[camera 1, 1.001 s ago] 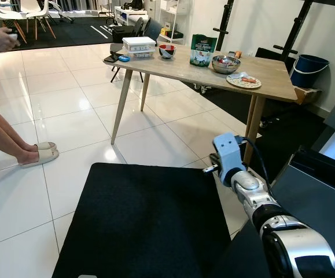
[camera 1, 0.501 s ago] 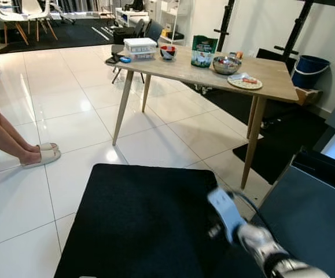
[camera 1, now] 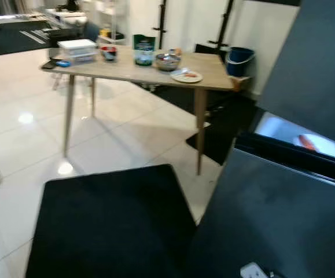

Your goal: Restocking fridge

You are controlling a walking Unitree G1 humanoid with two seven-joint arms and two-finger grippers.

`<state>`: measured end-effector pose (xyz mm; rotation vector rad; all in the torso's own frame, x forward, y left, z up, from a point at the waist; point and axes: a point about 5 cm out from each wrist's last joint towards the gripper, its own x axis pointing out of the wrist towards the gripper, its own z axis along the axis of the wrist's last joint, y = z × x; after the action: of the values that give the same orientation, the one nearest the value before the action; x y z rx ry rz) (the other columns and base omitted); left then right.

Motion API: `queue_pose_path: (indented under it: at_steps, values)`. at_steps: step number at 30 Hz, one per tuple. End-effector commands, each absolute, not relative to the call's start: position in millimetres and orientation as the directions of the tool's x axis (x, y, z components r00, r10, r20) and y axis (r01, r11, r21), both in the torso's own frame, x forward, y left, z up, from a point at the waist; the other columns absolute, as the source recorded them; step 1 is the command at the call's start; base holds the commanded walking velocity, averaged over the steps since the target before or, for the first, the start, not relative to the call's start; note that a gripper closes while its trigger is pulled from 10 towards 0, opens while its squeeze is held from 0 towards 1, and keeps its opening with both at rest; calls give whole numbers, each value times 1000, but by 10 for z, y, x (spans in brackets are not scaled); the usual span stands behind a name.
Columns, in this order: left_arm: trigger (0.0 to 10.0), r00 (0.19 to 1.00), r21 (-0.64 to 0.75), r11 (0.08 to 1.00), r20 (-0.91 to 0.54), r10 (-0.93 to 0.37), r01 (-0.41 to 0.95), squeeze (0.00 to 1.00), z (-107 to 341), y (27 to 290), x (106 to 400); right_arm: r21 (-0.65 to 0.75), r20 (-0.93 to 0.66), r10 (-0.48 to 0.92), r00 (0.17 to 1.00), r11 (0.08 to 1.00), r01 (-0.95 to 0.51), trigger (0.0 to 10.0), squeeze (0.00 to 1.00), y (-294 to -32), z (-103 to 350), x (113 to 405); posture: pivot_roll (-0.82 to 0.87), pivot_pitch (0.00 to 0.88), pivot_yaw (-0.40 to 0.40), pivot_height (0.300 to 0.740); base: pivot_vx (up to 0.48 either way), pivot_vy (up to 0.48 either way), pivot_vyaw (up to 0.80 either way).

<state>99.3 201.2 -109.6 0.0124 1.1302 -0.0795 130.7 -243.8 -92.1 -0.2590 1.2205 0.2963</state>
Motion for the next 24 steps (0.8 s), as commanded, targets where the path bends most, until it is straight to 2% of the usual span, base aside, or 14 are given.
queue_pose_path:
  at_steps: [1,6,9,11,24]
  values:
    - [10000,381,-34,996,-922,-64,85,0,-1130,1980,893,-40,-952,73,299,933,-357,10000,0,-2451,-930,1273,-29,0,-72,740,0,0,0]
    - [10000,393,29,996,-920,-6,82,0,-1106,2101,925,-31,-966,59,253,940,-339,10000,0,-2464,-976,1119,-30,0,-70,740,0,0,0]
    - [10000,405,57,995,-914,21,77,0,-1087,2158,964,-34,-972,46,232,944,-329,10000,0,-2471,-999,1036,-30,0,-69,740,0,0,-800]
    - [10000,407,59,995,-913,23,77,0,-1086,2159,970,-35,-972,44,230,943,-330,10000,0,-2469,-1002,1028,-31,0,-68,740,0,0,-800]
    - [10000,411,52,995,-912,11,89,0,-1097,2064,1000,-61,-965,24,262,948,-313,10000,0,-2454,-1002,1055,-39,0,-71,740,0,0,0]
